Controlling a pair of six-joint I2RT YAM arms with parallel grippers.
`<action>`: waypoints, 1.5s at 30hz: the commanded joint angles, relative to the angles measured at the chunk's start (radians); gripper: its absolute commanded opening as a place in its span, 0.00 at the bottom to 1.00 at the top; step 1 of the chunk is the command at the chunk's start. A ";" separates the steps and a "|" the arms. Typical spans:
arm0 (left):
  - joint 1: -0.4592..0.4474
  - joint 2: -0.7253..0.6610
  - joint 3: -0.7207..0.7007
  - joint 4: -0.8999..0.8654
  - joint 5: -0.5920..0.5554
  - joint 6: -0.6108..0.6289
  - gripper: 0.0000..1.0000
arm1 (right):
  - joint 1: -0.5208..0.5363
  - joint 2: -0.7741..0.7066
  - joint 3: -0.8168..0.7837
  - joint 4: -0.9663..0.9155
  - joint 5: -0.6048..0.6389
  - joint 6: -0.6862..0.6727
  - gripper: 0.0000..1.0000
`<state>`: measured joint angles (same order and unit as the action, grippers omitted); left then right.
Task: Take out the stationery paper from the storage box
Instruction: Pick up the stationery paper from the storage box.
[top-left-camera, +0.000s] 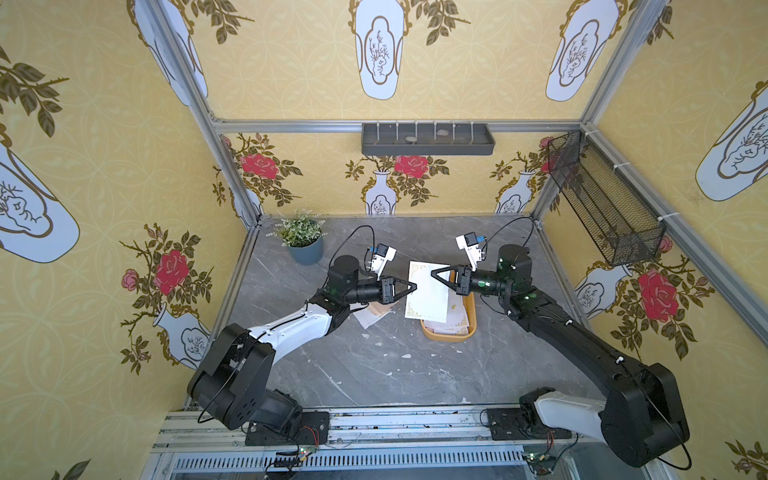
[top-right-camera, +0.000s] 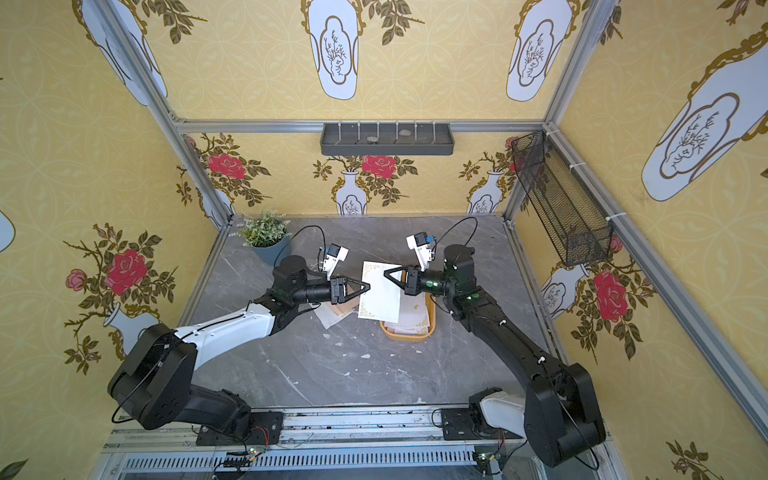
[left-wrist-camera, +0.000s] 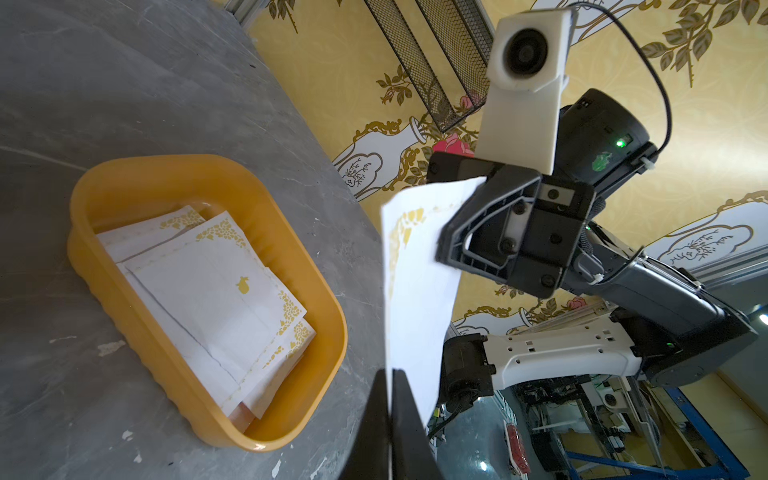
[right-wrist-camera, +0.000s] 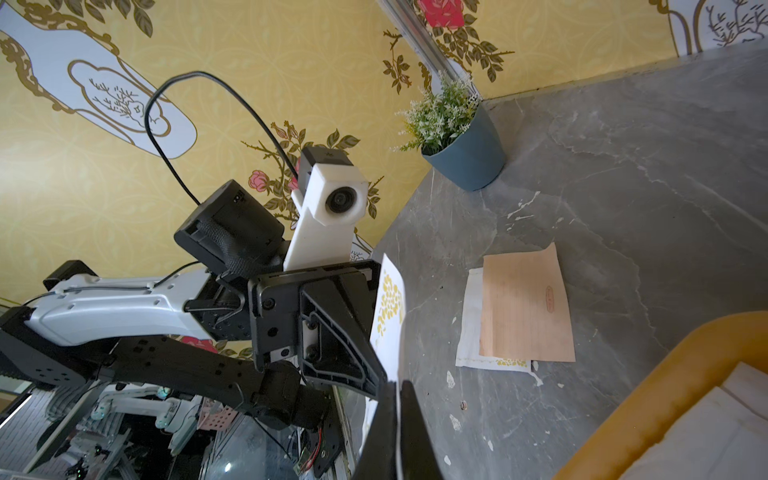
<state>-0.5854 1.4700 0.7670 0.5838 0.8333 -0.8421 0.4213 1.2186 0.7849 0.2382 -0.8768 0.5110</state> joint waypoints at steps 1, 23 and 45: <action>0.001 0.001 -0.004 -0.008 -0.006 0.017 0.00 | -0.010 -0.007 0.014 -0.014 0.024 -0.023 0.34; 0.006 -0.027 0.010 -0.121 -0.033 0.077 0.00 | -0.041 -0.055 -0.007 -0.061 0.064 -0.036 0.00; 0.098 -0.121 -0.071 -0.237 -0.171 0.092 0.00 | -0.018 0.006 -0.061 -0.011 0.035 0.005 0.75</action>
<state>-0.5091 1.3640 0.7139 0.3843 0.7284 -0.7635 0.4019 1.2167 0.7147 0.2249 -0.8761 0.5312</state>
